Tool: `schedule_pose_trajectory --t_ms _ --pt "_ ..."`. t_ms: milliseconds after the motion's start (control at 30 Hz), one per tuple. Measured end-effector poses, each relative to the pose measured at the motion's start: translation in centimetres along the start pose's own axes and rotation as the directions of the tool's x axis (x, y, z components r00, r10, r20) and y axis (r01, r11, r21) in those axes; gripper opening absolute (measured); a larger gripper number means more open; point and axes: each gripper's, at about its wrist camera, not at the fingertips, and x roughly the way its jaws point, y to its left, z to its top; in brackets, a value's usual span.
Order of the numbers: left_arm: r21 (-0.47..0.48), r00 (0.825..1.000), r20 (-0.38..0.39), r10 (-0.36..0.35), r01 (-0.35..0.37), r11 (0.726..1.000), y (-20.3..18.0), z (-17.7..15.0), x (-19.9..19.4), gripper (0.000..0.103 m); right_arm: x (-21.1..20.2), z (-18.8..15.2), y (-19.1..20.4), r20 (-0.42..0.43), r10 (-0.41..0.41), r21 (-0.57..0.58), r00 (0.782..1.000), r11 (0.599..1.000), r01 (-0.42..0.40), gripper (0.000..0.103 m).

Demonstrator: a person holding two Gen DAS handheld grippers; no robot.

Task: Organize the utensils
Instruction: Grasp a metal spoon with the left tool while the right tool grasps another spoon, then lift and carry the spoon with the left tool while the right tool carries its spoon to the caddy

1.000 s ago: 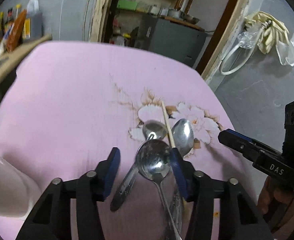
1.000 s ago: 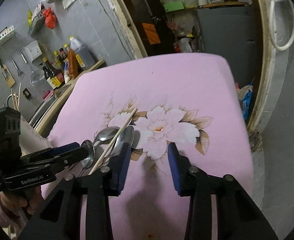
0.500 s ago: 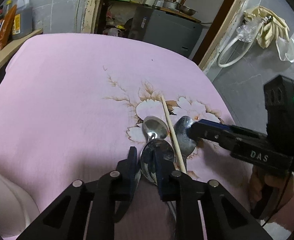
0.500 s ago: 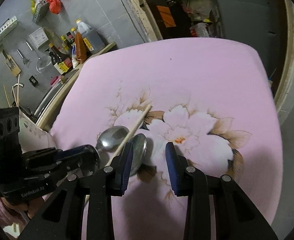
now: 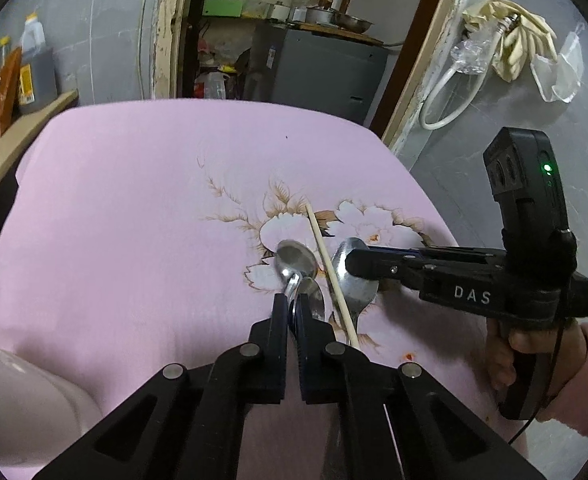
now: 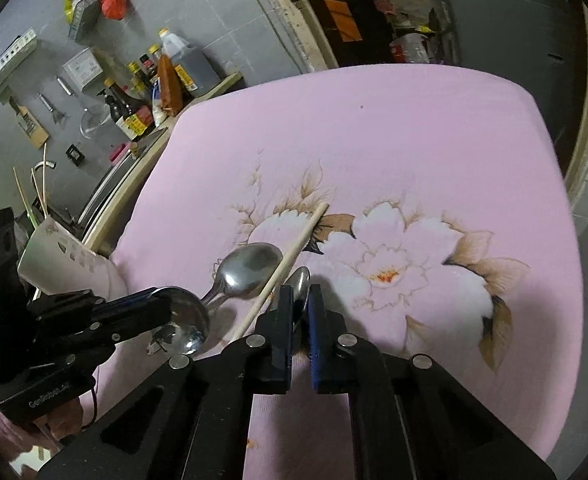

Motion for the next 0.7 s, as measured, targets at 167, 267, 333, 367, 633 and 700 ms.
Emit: schedule_pose_trajectory --t_ms 167,267,333,367,633,700 --pt "0.026 1.0 0.011 0.014 -0.015 1.0 -0.4 -0.5 -1.6 0.004 -2.6 -1.0 0.1 0.042 -0.054 0.011 0.998 0.999 0.054 0.005" --pt "0.033 0.999 0.042 0.022 -0.023 0.999 -0.8 -0.9 -3.0 0.004 -5.2 -1.8 0.7 0.105 -0.1 0.013 0.989 0.995 0.099 0.004" --pt "0.044 0.996 0.086 0.037 -0.041 0.998 -1.2 -1.2 -4.5 0.004 -7.2 -2.3 1.3 0.151 -0.137 0.01 0.979 0.99 0.137 0.003" --pt "0.052 0.993 0.108 0.047 -0.053 0.997 -1.5 -1.3 -5.2 0.004 -8.0 -2.4 1.5 0.171 -0.152 0.011 0.973 0.988 0.153 0.003" --pt "0.136 0.951 0.285 0.118 -0.161 0.977 -3.7 -1.9 -10.9 0.004 -15.0 -3.2 5.0 0.329 -0.275 0.032 0.903 0.959 0.28 0.002" --pt "0.15 0.937 0.326 0.124 -0.181 0.972 -4.0 -1.9 -12.4 0.004 -16.4 -3.2 5.9 0.359 -0.285 0.039 0.889 0.956 0.291 0.002"
